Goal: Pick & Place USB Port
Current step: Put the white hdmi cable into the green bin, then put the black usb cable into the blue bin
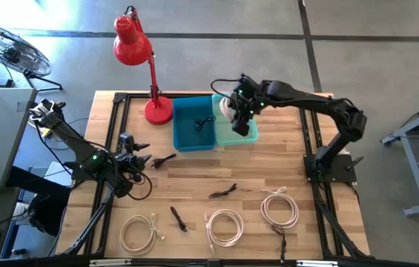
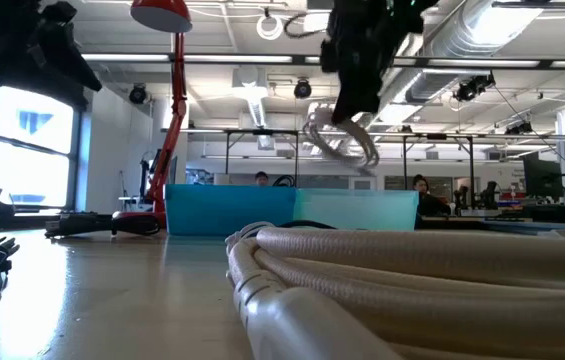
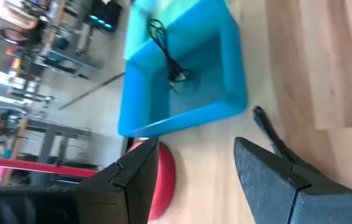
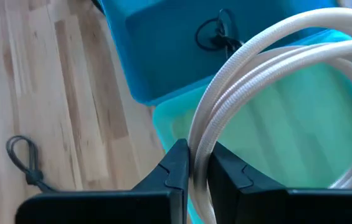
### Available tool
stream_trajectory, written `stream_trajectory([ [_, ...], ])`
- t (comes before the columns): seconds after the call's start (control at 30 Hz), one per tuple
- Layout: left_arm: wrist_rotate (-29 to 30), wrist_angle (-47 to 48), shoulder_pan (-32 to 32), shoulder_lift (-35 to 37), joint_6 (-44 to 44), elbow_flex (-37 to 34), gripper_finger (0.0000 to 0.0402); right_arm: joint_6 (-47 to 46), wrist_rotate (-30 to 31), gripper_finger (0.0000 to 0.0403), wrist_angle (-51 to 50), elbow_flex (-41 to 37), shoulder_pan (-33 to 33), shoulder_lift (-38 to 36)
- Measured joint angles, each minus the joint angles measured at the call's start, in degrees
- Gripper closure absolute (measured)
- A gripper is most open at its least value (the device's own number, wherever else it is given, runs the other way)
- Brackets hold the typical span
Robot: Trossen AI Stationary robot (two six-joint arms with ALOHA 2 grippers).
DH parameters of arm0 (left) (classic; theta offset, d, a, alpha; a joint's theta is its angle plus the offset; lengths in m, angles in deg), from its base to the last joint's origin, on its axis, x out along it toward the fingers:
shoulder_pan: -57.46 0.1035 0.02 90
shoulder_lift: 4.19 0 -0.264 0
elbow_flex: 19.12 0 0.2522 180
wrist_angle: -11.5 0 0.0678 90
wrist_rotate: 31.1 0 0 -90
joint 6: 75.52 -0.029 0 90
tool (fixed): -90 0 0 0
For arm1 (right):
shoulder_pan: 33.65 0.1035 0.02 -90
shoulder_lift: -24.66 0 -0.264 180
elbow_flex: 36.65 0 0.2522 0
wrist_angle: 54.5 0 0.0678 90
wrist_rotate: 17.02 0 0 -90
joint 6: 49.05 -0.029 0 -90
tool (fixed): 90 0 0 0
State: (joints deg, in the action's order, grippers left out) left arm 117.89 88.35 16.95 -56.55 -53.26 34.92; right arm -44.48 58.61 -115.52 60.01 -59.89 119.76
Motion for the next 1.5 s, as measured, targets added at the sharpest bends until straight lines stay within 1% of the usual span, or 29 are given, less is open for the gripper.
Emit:
stream_trajectory([
  [0.07, -1.69, 0.0, 0.0, 0.0, 0.0, 0.0, 0.02, 0.23, -2.93, 0.0375, 2.86, -1.07, -1.04, 2.44],
  [0.13, -2.83, -0.07, 0.0, 0.0, 0.02, 0.0, 0.02, 0.47, -4.6, 0.0375, 4.18, -1.38, -1.62, 5.17],
  [0.23, -3.76, -0.65, 0.0, 0.0, 0.04, 0.0, 0.02, 0.62, -4.42, 0.0375, 4.87, -1.43, -2.06, 8.12],
  [0.27, -3.83, -1.15, 0.0, 0.0, 0.04, 0.0, 0.02, 0.6, -3.11, 0.0375, 4.95, -1.41, -2.2, 8.85],
  [0.37, -3.99, -3.02, 0.0, 0.0, 0.06, 0.0, 0.02, 0.21, 6.59, 0.0375, 3.38, -1.4, -2.29, 10.19],
  [0.43, -3.99, -3.19, 0.0, 0.0, 0.04, 0.0, 0.02, 0.17, 10.02, 0.0375, 2.39, -1.4, -2.38, 10.71],
  [0.47, -3.99, -3.15, 0.0, 0.0, 0.04, 0.0, 0.02, 0.3, 10.88, 0.0375, 1.97, -1.4, -2.58, 10.81],
  [0.63, -2.38, -3.32, 0.0, 0.0, 0.07, 0.0, 0.02, 0.14, 11.04, 0.0376, 2.41, -1.34, -3.55, 11.11],
  [0.73, -2.44, -3.35, 0.0, 0.0, 0.07, 0.0, 0.02, -1.59, 11.69, 0.0373, 2.04, -1.34, -3.8, 11.12],
  [0.8, -2.59, -3.63, 0.0, 0.0, 0.28, 0.0, 0.02, -2.7, 13.99, 0.035, 2.06, -1.34, -3.8, 11.12],
  [0.93, -2.65, -3.69, 0.0, 0.0, 0.59, 0.0, 0.02, -4.63, 18.14, 0.0287, 1.79, -1.34, -3.62, 11.12],
  [1.0, -2.7, -3.73, 0.0, 0.0, 0.68, 0.0, 0.02, -5.93, 18.6, 0.0263, 1.83, -1.34, -3.41, 11.12],
  [1.1, -2.93, -5.27, 0.0, 0.0, 0.71, 0.0, 0.02, -7.18, 18.76, 0.0237, 1.8, -1.34, -3.37, 11.12],
  [1.2, -2.98, -6.27, 0.0, -0.02, 0.35, 0.02, 0.02, -7.16, 19.66, 0.022, 1.67, -1.34, -3.2, 11.12],
  [1.3, -3.23, -6.2, 0.0, 0.0, 0.59, 0.02, 0.02, -6.69, 21.4, 0.0211, 1.0, -1.34, -2.72, 10.54],
  [1.43, -6.99, -6.19, 0.01, 0.02, 9.72, 0.91, 0.02, -5.83, 21.0, 0.0209, 0.08, -1.32, -2.05, 7.98],
  [1.5, -9.73, -5.44, 0.18, 0.05, 11.64, 2.58, 0.02, -5.83, 20.27, 0.0209, -0.65, -1.32, -1.47, 6.51],
])
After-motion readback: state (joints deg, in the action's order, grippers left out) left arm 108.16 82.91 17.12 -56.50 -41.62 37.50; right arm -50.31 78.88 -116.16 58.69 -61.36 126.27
